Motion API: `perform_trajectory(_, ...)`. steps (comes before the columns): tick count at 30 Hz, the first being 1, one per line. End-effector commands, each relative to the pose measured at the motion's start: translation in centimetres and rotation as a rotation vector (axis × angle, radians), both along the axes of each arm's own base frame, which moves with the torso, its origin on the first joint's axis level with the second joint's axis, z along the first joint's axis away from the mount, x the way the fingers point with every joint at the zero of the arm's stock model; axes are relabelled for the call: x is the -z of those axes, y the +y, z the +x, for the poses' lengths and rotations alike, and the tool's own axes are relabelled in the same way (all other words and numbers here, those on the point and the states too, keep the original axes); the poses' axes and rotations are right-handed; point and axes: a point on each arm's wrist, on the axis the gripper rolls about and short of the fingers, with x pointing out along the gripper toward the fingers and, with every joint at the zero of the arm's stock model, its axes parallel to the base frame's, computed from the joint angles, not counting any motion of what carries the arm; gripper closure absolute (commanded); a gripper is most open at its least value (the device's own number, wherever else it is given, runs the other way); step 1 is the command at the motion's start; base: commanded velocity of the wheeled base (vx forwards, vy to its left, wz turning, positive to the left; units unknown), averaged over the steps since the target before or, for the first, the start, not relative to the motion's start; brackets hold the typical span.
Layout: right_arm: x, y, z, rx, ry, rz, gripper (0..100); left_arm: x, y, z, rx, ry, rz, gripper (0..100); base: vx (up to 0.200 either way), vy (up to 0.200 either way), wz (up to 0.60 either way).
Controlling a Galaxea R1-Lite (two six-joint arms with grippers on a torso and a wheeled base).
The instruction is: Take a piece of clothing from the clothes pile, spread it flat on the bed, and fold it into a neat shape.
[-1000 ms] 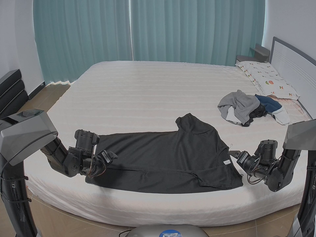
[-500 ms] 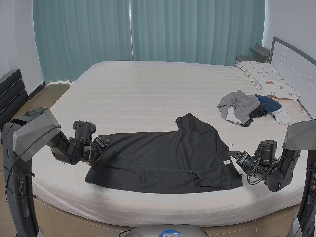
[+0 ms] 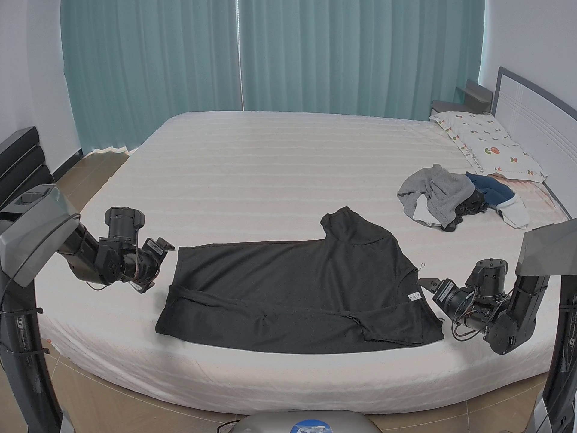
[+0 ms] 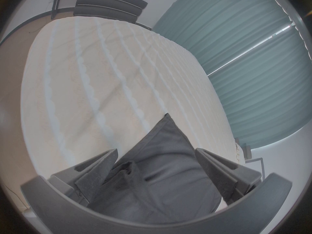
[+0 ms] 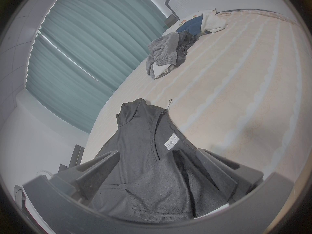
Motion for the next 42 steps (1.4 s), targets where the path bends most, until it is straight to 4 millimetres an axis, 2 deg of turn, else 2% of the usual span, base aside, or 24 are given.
perform_trajectory(1,-0.2,0.0,-0.1,0.001,-0.004,0.0,0,-1.9,0.0,-3.8,0.081,0.012,0.021,0,0.0,0.0,0.0)
perform_trajectory(2,-0.3,0.0,-0.2,0.001,-0.004,0.0,0,-1.6,-0.2,-5.3,0.113,0.042,0.031,0,0.0,0.0,0.0)
perform_trajectory(7,-0.3,0.1,-0.3,-0.002,-0.003,-0.001,0,-0.3,-1.4,-8.1,0.168,0.085,0.021,0,0.0,0.0,0.0)
perform_trajectory(16,-0.6,0.3,-0.6,-0.011,-0.004,0.0,0,1.8,-3.4,-10.8,0.232,0.119,0.027,0,0.0,0.0,0.0)
perform_trajectory(27,-0.5,0.7,-1.2,-0.026,0.011,-0.003,0,4.5,-4.5,-10.5,0.214,0.161,0.106,0,0.0,0.0,0.0)
perform_trajectory(42,-0.7,1.1,-1.8,-0.042,0.018,-0.007,0,6.4,-5.3,-9.6,0.175,0.155,0.188,0,0.0,0.0,0.0)
